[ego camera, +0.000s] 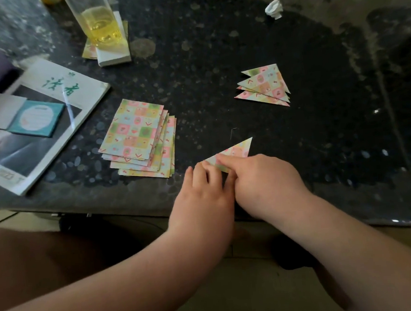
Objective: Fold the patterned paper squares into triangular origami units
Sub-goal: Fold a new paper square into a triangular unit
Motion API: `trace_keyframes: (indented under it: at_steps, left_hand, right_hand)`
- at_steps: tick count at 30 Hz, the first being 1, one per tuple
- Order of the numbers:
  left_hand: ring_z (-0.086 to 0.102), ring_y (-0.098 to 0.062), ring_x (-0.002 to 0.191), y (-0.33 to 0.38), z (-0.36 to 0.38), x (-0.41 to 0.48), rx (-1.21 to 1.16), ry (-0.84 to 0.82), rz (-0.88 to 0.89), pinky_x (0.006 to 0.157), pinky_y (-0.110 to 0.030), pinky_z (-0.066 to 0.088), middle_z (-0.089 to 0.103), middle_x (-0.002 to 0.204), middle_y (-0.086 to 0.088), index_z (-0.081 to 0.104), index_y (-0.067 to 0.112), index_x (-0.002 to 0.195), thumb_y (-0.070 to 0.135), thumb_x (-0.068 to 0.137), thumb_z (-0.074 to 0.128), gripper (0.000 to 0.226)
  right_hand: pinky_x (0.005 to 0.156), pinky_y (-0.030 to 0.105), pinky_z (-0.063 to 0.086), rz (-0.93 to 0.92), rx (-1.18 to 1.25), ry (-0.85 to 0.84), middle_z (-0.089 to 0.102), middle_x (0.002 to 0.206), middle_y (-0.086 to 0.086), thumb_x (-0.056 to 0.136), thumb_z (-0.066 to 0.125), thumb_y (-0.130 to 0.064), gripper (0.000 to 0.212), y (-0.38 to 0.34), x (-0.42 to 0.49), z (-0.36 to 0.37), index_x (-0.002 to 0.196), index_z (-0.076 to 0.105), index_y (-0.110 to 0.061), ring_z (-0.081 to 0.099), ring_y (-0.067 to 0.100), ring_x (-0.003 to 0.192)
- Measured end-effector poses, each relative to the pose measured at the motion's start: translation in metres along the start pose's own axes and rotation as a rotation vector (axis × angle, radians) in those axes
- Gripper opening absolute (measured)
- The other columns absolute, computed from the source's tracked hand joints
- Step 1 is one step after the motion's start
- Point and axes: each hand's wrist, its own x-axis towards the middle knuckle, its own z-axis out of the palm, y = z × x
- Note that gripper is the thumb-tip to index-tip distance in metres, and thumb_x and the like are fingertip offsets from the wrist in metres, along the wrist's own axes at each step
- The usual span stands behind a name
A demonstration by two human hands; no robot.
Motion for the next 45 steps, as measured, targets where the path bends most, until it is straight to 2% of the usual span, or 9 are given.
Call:
trace_keyframes:
  at_steps: [9, 13, 17, 25, 29, 33, 37, 41, 45]
  left_hand:
    - [0.008, -0.049, 0.146, 0.008, 0.007, -0.004, -0.003, 0.017, 0.009, 0.12, -0.063, -0.005, 0.009, 0.157, -0.029, -0.016, -0.002, 0.155, 0.035, 0.106, 0.026, 0.074]
    - [0.024, -0.054, 0.143, 0.005, 0.026, -0.001, -0.037, 0.168, 0.026, 0.122, -0.061, 0.007, 0.032, 0.153, -0.035, 0.021, -0.009, 0.154, 0.031, 0.099, 0.026, 0.068]
    - [-0.018, -0.051, 0.15, -0.001, 0.018, 0.004, -0.025, 0.012, 0.078, 0.121, -0.057, -0.013, -0.021, 0.161, -0.032, -0.016, 0.002, 0.157, 0.049, 0.106, 0.03, 0.083]
    - [-0.015, -0.051, 0.15, 0.0, 0.01, 0.007, -0.033, -0.099, 0.025, 0.121, -0.067, 0.005, -0.024, 0.166, -0.017, -0.019, 0.018, 0.158, 0.084, 0.085, 0.039, 0.114]
    - [-0.015, -0.05, 0.151, 0.002, 0.008, 0.006, -0.057, -0.103, -0.005, 0.119, -0.071, 0.008, -0.023, 0.167, -0.012, -0.018, 0.022, 0.159, 0.087, 0.083, 0.039, 0.115]
    - [-0.001, -0.046, 0.153, 0.0, -0.005, 0.006, -0.044, -0.082, -0.012, 0.118, -0.068, 0.014, -0.007, 0.17, -0.004, 0.002, 0.029, 0.161, 0.084, 0.087, 0.034, 0.098]
    - [0.039, -0.025, 0.129, -0.012, -0.018, 0.014, -0.169, 0.124, -0.009, 0.104, -0.044, 0.039, 0.04, 0.146, 0.006, 0.051, 0.04, 0.141, 0.064, 0.101, 0.036, 0.049]
    - [0.051, -0.013, 0.113, -0.034, -0.029, 0.037, -0.565, 0.109, -0.211, 0.097, -0.033, 0.046, 0.053, 0.125, 0.009, 0.061, 0.04, 0.13, 0.047, 0.099, 0.056, 0.032]
    - [0.058, -0.009, 0.086, -0.045, -0.034, 0.051, -0.635, 0.024, -0.314, 0.08, -0.034, 0.056, 0.061, 0.095, 0.011, 0.061, 0.031, 0.109, 0.048, 0.09, 0.071, 0.027]
  right_hand:
    - [0.085, 0.038, 0.051, 0.073, -0.074, -0.062, 0.06, 0.133, 0.002, 0.105, 0.037, -0.031, 0.064, -0.002, 0.005, -0.001, 0.157, 0.011, -0.057, 0.061, 0.026, 0.11]
    - [0.084, 0.037, 0.051, 0.113, -0.052, -0.075, 0.06, 0.134, 0.001, 0.101, 0.04, -0.03, 0.071, 0.0, 0.006, -0.004, 0.157, 0.007, -0.057, 0.062, 0.025, 0.11]
    - [0.073, 0.036, 0.058, 0.234, -0.032, -0.108, 0.061, 0.104, -0.004, 0.092, 0.046, -0.022, 0.085, 0.011, 0.008, -0.011, 0.157, 0.005, -0.058, 0.061, 0.016, 0.083]
    - [0.067, 0.037, 0.061, 0.341, 0.012, -0.037, 0.064, 0.111, -0.004, 0.088, 0.048, -0.018, 0.089, 0.034, 0.014, -0.014, 0.154, 0.009, -0.062, 0.065, 0.017, 0.079]
    - [0.071, 0.034, 0.057, 0.393, 0.096, 0.112, 0.066, 0.128, -0.002, 0.093, 0.052, -0.025, 0.067, 0.054, 0.022, -0.019, 0.156, 0.037, -0.043, 0.067, 0.019, 0.097]
    - [0.085, 0.033, 0.054, 0.226, 0.328, 0.311, 0.064, 0.118, -0.005, 0.094, 0.063, -0.038, 0.049, 0.059, 0.034, -0.013, 0.142, 0.058, -0.027, 0.062, 0.015, 0.106]
    - [0.108, 0.042, 0.046, 0.078, 0.255, 0.172, 0.047, 0.137, -0.005, 0.087, 0.07, -0.055, 0.066, 0.049, 0.044, -0.013, 0.145, 0.05, -0.03, 0.042, 0.018, 0.133]
    - [0.095, 0.038, 0.048, 0.068, 0.277, 0.065, 0.049, 0.117, -0.004, 0.085, 0.072, -0.056, 0.039, 0.049, 0.051, -0.02, 0.113, 0.058, -0.032, 0.045, 0.018, 0.118]
    - [0.089, 0.036, 0.041, 0.033, 0.18, 0.087, 0.043, 0.111, -0.004, 0.081, 0.074, -0.057, 0.036, 0.049, 0.051, -0.025, 0.103, 0.057, -0.033, 0.042, 0.018, 0.111]
